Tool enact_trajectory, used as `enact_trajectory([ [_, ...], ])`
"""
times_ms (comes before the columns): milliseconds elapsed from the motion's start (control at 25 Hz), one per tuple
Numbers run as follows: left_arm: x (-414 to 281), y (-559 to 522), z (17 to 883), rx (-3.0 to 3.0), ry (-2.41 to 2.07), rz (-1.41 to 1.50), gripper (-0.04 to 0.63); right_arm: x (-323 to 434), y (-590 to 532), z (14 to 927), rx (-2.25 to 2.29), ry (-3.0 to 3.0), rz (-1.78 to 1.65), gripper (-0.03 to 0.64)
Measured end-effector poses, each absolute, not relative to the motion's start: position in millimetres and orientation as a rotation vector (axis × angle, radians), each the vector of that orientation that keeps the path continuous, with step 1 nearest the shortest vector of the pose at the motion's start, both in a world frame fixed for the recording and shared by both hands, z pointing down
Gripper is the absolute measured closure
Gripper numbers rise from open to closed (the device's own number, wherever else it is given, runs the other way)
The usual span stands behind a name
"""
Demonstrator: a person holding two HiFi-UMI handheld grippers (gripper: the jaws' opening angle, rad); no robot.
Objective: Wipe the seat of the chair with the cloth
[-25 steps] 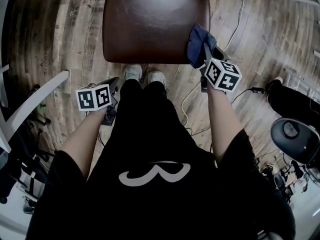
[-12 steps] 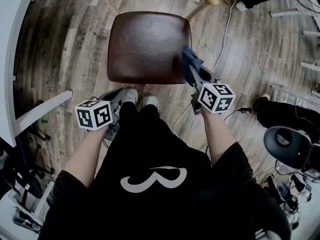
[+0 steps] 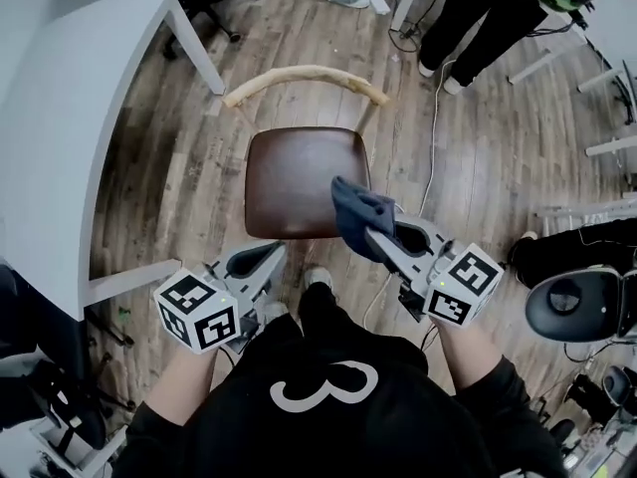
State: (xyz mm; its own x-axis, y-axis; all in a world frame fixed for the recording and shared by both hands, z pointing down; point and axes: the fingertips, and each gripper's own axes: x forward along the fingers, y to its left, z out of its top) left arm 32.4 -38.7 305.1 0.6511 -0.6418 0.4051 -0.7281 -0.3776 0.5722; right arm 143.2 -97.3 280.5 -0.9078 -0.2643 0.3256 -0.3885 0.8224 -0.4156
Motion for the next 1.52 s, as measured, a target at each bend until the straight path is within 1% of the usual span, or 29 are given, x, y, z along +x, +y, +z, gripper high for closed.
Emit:
enact_trajectory([
  [160,41,-30,224,2.322,-0.969,0.114,0.583,136,-68,206,0.5,-2.866,0.554,0.565],
  [320,27,3,144,2.476,-0.965,0.028,0.583,120,-28,148,0.572,-2.936,0.44,0.565],
  [520,11,52,72,2.641,-0.951,-0.052,0.583,97,29,80,0.641,-3.014,0.248,0.565],
  [600,2,72,53,2.68,-0.963,-0.063,0.583,91,53,55,0.664,-3.059,0.225,0.565],
  [800,-15,114,32,2.694,-0.982,-0.136,0.583,82,99,31,0.682,-3.098,0.268,0.565],
  [960,-10,132,18,2.728,-0.958,-0.14,0.583,84,123,21,0.694,-3.094,0.247,0.565],
  [1240,-6,142,-8,2.781,-1.016,-0.163,0.583,94,134,6,0.685,-3.105,0.186,0.566],
  [1520,16,140,-13,2.749,-1.01,-0.15,0.583,112,128,4,0.657,-3.135,0.244,0.566],
])
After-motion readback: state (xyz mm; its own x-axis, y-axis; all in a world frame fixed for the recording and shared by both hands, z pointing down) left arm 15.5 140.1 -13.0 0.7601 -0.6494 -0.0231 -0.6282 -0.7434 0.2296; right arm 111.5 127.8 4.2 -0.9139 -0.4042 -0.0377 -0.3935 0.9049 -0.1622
